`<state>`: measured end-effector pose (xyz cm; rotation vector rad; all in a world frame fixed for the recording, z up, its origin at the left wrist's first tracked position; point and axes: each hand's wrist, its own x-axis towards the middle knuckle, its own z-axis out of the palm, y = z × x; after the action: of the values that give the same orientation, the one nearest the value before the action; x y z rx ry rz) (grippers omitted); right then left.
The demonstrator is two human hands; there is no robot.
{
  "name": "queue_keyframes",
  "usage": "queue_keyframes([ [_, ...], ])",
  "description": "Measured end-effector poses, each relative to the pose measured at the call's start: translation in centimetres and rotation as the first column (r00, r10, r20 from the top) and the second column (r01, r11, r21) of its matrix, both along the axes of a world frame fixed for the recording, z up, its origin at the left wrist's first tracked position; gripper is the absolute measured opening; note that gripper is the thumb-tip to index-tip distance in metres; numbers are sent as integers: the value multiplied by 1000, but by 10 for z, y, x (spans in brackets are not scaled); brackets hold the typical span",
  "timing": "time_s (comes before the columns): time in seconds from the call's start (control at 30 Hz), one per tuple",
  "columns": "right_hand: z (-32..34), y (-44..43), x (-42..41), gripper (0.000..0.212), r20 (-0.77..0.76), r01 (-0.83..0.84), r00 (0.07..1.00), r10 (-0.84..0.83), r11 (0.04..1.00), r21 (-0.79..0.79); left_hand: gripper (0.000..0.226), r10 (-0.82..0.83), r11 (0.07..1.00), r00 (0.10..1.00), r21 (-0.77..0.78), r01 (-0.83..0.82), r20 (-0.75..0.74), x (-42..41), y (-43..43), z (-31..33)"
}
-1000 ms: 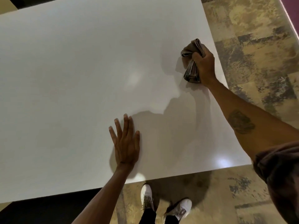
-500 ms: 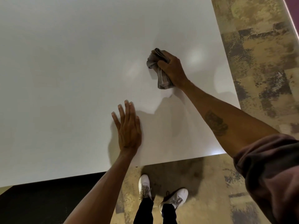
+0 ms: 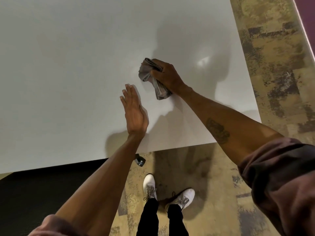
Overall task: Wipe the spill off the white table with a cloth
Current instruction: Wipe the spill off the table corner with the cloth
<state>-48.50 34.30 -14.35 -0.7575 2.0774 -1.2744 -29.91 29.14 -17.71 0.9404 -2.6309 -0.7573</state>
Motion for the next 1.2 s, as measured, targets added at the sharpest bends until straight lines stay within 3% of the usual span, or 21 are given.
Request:
queue_keyframes([
  [0.1,-1,6,23,33,-13,-29,1000,29,1000,-1,73,-40,997,991,61,48,-125,7,-4,-1],
  [0.2,-2,16,41,25,-18,-44,999,44,999,-12,79,-124,988,987,78,132,-99,14,-9,1],
  [0.3,-4,25,57,25,-6,-55,998,55,998,-15,74,-96,994,995,-49,98,38,21,-12,-3],
  [0.4,-4,32,71,30,-22,-65,998,65,998,-6,58,69,982,974,-185,-29,218,30,-18,-6],
  [0.53,3,44,94,19,-33,-82,996,81,997,-11,57,44,973,936,-227,40,350,35,-22,-4],
  [0.67,5,58,120,14,-24,-102,994,102,995,-12,57,24,981,935,-188,46,355,38,-24,-1],
  [0.77,5,68,130,23,-23,-102,995,102,995,-15,57,-29,985,942,-150,84,333,40,-26,0],
  [0.87,2,83,141,9,-11,-165,986,165,986,-33,56,-38,991,949,-111,76,313,38,-28,0],
  [0.97,-3,99,152,26,-16,-204,979,204,978,-33,56,-39,994,955,-83,67,295,37,-27,3],
  [1.2,2,128,174,12,153,-262,946,285,953,-155,57,7,993,949,-116,31,316,34,-24,1],
])
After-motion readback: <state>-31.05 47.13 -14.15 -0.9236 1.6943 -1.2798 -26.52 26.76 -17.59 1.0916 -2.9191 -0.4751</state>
